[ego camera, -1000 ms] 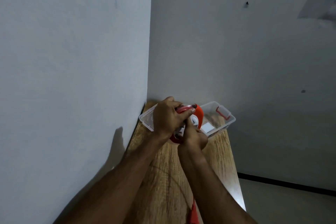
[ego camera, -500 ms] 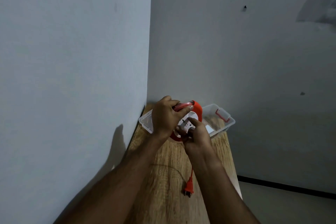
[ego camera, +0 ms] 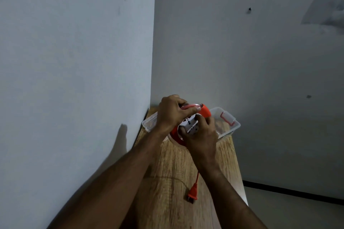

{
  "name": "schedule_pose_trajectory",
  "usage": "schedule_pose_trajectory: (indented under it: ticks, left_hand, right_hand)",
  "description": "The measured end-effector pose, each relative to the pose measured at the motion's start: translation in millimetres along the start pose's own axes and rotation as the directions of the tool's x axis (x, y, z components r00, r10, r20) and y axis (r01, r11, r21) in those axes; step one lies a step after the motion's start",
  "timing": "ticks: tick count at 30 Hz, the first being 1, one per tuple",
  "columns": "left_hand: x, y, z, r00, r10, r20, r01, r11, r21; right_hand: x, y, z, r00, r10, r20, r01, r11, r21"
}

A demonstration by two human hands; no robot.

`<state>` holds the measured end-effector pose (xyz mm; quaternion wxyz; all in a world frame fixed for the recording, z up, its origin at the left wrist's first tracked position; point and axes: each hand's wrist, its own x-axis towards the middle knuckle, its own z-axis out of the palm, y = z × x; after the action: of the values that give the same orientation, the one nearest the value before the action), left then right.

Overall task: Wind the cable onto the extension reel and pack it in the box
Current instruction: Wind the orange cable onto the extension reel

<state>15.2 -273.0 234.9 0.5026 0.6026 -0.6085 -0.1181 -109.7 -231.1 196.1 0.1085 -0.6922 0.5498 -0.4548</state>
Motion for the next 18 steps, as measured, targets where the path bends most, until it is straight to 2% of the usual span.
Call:
schedule_pose_trajectory:
  ticks: [5,12,16,18]
  left_hand:
    - [-3.4,2.2,2.1,0.997,0.048,-0.068,-0.047,0.999,0.019]
    - [-9.7,0.7,0.5,0.997,0.045,-0.056,-0.043,0.998,0.035]
    - [-11.6,0.2,2.0,0.997,0.026,-0.075,-0.024,0.999,0.036]
    - [-12.7,0.6,2.9,0.996,0.023,-0.089,-0.020,0.999,0.043]
  right_hand:
    - [2.4,-0.8,2.3,0.995,0.034,-0.092,-0.026,0.995,0.093]
    - [-7.5,-6.7,14.3,0.970,0.206,-0.132,-0.167,0.952,0.258]
    - [-5.5,-14.4,16.4,0.913,0.376,-0.157,-0.318,0.898,0.304]
    - [-4.5,-16.8,18.8,0.859,0.493,-0.142,-0.424,0.838,0.343]
